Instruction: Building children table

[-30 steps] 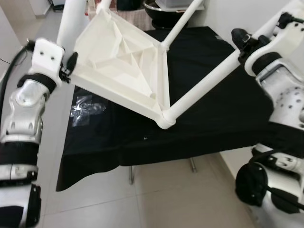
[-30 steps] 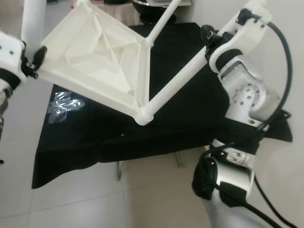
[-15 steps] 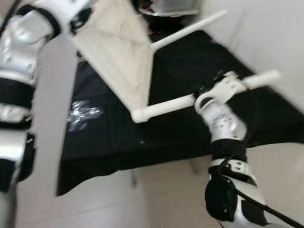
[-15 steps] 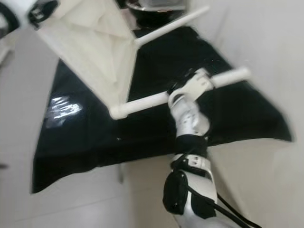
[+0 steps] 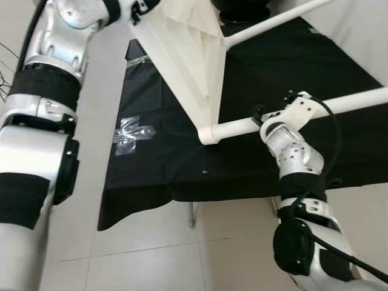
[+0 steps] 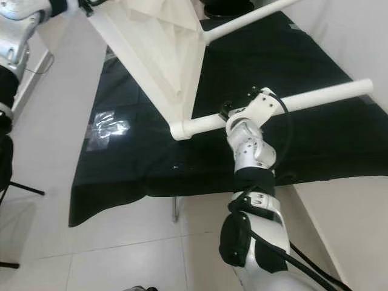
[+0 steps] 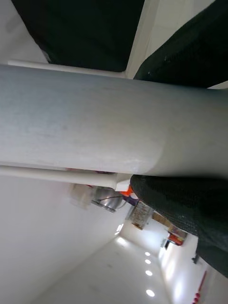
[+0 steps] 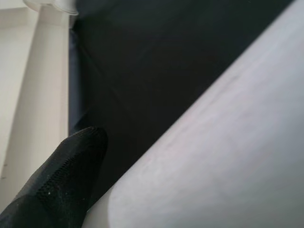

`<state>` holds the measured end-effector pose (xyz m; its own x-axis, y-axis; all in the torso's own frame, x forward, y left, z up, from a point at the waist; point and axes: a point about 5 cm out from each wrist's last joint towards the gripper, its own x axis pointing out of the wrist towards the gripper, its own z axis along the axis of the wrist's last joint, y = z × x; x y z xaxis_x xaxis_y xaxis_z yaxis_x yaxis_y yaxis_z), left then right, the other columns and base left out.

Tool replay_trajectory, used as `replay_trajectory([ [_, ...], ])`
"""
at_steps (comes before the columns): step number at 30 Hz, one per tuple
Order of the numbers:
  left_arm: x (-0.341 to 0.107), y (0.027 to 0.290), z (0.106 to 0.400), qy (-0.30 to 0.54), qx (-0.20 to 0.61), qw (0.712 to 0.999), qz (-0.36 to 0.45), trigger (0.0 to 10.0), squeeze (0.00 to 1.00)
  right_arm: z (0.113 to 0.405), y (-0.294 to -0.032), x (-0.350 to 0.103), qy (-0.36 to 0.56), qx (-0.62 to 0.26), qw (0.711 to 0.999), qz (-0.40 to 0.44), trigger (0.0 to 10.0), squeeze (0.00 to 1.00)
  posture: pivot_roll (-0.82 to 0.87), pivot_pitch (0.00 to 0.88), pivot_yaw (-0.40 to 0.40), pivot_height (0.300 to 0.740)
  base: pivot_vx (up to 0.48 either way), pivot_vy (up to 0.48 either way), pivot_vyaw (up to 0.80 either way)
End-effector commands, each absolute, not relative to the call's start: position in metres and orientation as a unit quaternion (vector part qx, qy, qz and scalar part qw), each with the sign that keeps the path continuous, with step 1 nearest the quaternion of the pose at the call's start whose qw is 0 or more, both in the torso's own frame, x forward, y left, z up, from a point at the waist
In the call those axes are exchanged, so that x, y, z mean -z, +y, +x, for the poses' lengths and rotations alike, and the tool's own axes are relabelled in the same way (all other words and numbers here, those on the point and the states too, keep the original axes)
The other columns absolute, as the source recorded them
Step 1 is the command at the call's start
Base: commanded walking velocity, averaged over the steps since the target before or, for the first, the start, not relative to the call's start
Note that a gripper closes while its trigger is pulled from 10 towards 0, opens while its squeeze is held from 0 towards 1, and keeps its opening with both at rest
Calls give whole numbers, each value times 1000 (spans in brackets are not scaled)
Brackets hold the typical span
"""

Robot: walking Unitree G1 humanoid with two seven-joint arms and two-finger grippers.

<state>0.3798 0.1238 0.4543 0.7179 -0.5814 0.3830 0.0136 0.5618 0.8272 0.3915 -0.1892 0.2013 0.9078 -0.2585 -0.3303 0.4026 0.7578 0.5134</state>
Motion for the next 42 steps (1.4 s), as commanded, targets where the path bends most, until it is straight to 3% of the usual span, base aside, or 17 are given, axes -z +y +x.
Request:
replay_trajectory([
  [1,-506,128,352,-435,146,816,352,9961,0,364,-196,-117,284,254,879,288,10000,1000,-2,145,94,740,0,0,0],
  [4,-507,125,352,-436,149,814,354,10000,0,363,-197,-114,282,260,874,298,10000,1000,1,146,95,740,0,0,0],
  [5,-507,123,353,-437,151,812,357,10000,0,363,-198,-112,279,263,871,307,0,1000,1,146,95,740,0,0,0],
  [6,-507,122,353,-437,152,810,359,10000,0,363,-198,-111,276,266,869,312,0,835,1,146,95,740,0,0,0],
  [7,-507,121,353,-436,154,810,361,10000,0,362,-198,-110,276,268,867,318,0,525,6,149,94,740,0,0,0],
  [8,-507,121,353,-436,154,810,361,10000,0,362,-198,-110,276,268,867,318,0,525,6,149,94,740,0,0,0],
  [9,-507,121,353,-436,156,808,364,10000,0,362,-198,-109,277,270,863,324,0,0,7,149,92,740,0,0,0],
  [23,-510,109,350,-448,186,791,373,10000,0,366,-192,-110,269,276,841,378,0,0,15,151,90,740,0,0,0],
  [24,-510,108,350,-450,190,790,372,10000,639,367,-192,-110,269,277,841,379,0,0,15,151,90,740,0,0,0],
  [25,-511,106,349,-452,203,788,366,10000,1000,366,-192,-109,270,277,840,381,0,0,16,152,91,740,0,0,0],
  [35,-524,90,333,-495,253,756,346,10000,1000,365,-189,-102,280,283,829,393,0,0,18,154,92,740,0,0,0],
  [36,-525,88,330,-501,259,749,347,10000,624,365,-188,-102,281,283,828,394,0,0,18,154,92,740,0,0,0],
  [37,-527,87,328,-506,264,744,347,10000,624,365,-188,-101,282,283,827,395,0,0,17,154,92,740,0,0,0],
  [38,-527,86,326,-510,271,739,347,10000,0,365,-188,-101,283,283,827,395,0,0,17,154,92,740,0,0,0],
  [39,-527,86,325,-512,277,736,346,10000,0,365,-188,-101,283,284,826,396,0,0,18,154,92,740,0,0,0],
  [40,-525,86,324,-513,287,731,346,10000,0,365,-188,-101,284,283,827,393,1529,0,17,154,90,740,0,0,0],
  [42,-524,87,323,-513,294,728,347,10000,0,366,-188,-102,285,283,828,391,1529,0,17,154,90,740,0,0,0],
])
